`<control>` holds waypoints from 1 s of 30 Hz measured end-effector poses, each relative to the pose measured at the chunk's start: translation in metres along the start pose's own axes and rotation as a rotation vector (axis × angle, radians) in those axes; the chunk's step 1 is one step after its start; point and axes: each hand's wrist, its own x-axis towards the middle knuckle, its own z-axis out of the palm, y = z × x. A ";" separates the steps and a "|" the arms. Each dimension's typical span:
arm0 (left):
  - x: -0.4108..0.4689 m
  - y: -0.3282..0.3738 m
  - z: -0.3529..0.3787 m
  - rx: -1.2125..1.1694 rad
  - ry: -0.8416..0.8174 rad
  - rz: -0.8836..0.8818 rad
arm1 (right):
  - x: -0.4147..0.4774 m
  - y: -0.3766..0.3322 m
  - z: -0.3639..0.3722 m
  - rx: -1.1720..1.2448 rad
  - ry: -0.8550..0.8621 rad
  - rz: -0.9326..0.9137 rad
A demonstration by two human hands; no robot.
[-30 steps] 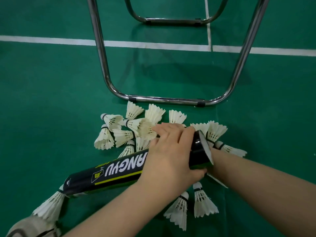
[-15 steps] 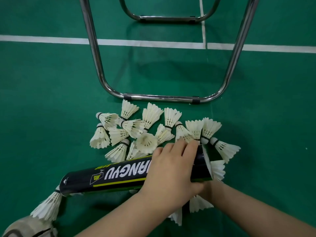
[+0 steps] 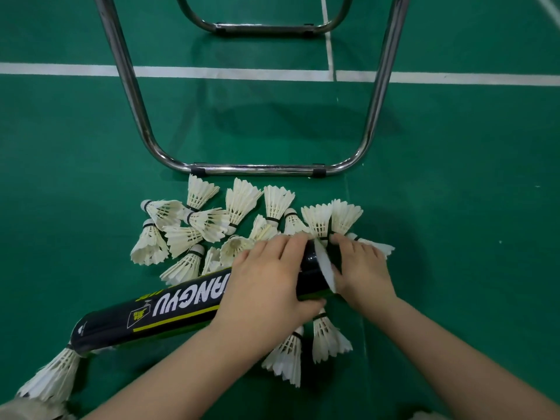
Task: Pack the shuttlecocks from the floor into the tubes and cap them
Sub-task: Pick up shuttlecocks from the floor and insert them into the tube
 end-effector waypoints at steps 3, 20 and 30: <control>0.004 -0.001 -0.008 -0.013 0.013 -0.013 | -0.007 0.009 -0.003 -0.095 -0.071 -0.083; -0.004 0.005 -0.023 0.014 -0.036 -0.030 | -0.069 0.025 -0.047 0.249 0.048 -0.036; -0.024 0.014 -0.036 0.051 -0.056 -0.002 | -0.097 -0.001 -0.092 0.284 0.079 -0.115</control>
